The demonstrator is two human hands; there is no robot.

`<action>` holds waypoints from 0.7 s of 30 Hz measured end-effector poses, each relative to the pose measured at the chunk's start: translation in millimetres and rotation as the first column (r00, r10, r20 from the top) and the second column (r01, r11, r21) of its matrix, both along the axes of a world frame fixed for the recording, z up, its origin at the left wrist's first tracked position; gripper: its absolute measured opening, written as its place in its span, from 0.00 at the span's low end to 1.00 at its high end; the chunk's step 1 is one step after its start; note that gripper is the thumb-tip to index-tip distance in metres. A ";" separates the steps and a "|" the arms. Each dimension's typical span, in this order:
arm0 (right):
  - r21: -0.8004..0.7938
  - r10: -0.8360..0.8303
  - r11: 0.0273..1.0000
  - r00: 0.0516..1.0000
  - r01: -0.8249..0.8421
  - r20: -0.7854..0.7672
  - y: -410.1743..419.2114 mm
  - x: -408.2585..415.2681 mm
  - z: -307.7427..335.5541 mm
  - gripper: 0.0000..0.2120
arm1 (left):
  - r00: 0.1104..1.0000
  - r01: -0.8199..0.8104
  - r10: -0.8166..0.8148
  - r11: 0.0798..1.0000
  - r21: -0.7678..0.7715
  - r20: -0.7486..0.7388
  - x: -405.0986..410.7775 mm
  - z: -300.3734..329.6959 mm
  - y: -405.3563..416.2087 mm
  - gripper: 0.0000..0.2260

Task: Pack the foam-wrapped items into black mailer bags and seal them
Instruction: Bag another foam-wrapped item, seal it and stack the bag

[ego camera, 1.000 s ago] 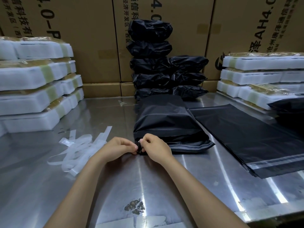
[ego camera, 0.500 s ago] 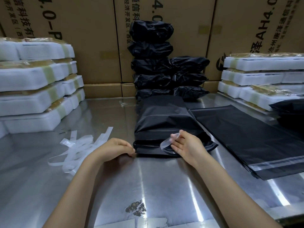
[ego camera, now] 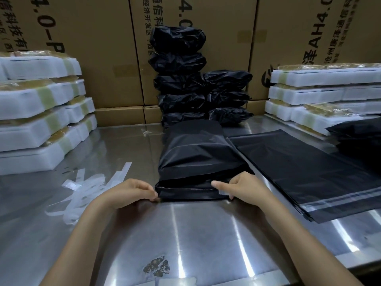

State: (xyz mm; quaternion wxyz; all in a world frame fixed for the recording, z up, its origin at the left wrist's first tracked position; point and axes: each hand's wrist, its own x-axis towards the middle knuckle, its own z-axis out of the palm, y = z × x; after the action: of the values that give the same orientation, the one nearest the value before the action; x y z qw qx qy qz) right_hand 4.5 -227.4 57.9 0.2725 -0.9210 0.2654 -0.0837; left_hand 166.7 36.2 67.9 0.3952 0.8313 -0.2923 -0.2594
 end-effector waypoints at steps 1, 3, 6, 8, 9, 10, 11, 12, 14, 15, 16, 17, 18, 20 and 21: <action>0.033 0.024 0.999 1.000 -0.025 0.004 -1.2 -0.9 0.7 0.31 | 1.000 0.003 -0.003 1.000 0.001 -0.001 -0.9 0.4 -0.5 0.06; 0.185 0.031 0.982 0.995 -0.049 0.100 -4.6 -1.2 -0.2 0.27 | 1.000 0.006 -0.006 1.000 -0.008 -0.009 -1.8 0.8 -0.4 0.06; 0.631 -0.304 0.775 0.894 0.030 0.330 -14.0 -2.2 -0.4 0.16 | 0.999 0.025 -0.025 1.000 -0.002 -0.020 -4.1 3.9 0.2 0.06; 0.868 -0.541 0.492 0.755 -0.072 0.370 -22.7 -4.3 -0.1 0.17 | 0.999 0.044 -0.044 0.999 0.015 -0.021 -5.0 5.1 1.4 0.07; 0.914 -0.613 0.371 0.696 -0.164 0.374 -27.4 -7.5 1.0 0.05 | 0.998 0.052 -0.051 0.998 0.026 -0.022 -5.7 5.8 2.0 0.07; 0.933 -0.686 0.267 0.632 -0.243 0.361 -33.2 -10.4 -0.5 0.09 | 0.998 0.059 -0.059 0.998 0.037 -0.021 -6.0 5.9 2.3 0.08; 0.937 -0.733 0.176 0.596 -0.301 0.329 -38.1 -14.7 -0.9 0.12 | 0.998 0.066 -0.065 0.997 0.044 -0.020 -5.9 5.6 2.5 0.08; 0.929 -0.781 0.084 0.556 -0.360 0.286 -43.6 -18.8 -1.5 0.15 | 0.997 0.070 -0.069 0.997 0.045 -0.022 -6.1 5.6 2.8 0.08; 0.895 -0.814 -0.074 0.545 -0.441 0.201 -51.8 -28.5 -1.8 0.20 | 0.997 0.073 -0.072 0.997 0.038 -0.026 -6.9 7.1 3.2 0.08; 0.867 -0.816 -0.126 0.547 -0.482 0.185 -54.6 -33.2 -1.6 0.21 | 0.996 0.081 -0.080 0.996 0.041 -0.028 -7.2 8.1 3.4 0.07; 0.827 -0.821 -0.183 0.545 -0.532 0.170 -57.9 -38.1 -1.1 0.22 | 0.995 0.094 -0.093 0.994 0.051 -0.030 -8.1 8.9 3.8 0.07; 0.784 -0.824 -0.224 0.542 -0.579 0.165 -61.3 -43.2 -1.1 0.23 | 0.994 0.109 -0.107 0.992 0.067 -0.032 -9.4 10.3 3.9 0.07; 0.737 -0.831 -0.260 0.533 -0.623 0.157 -63.4 -47.0 0.2 0.23 | 0.992 0.121 -0.118 0.990 0.079 -0.034 -10.4 11.5 3.7 0.07; 0.654 -0.857 -0.286 0.492 -0.700 0.152 -69.4 -54.3 2.1 0.24 | 0.990 0.139 -0.136 0.987 0.081 -0.036 -10.8 12.3 3.0 0.07; 0.608 -0.876 -0.285 0.460 -0.741 0.149 -72.0 -57.7 2.2 0.24 | 0.988 0.148 -0.145 0.986 0.074 -0.043 -11.2 13.1 2.4 0.06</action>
State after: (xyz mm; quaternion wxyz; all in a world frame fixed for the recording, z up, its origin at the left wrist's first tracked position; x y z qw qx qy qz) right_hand -53.2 -299.4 60.1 0.9433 -0.0019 0.1100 -0.3132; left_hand 155.5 38.6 81.0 0.3479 0.8172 -0.3350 -0.3146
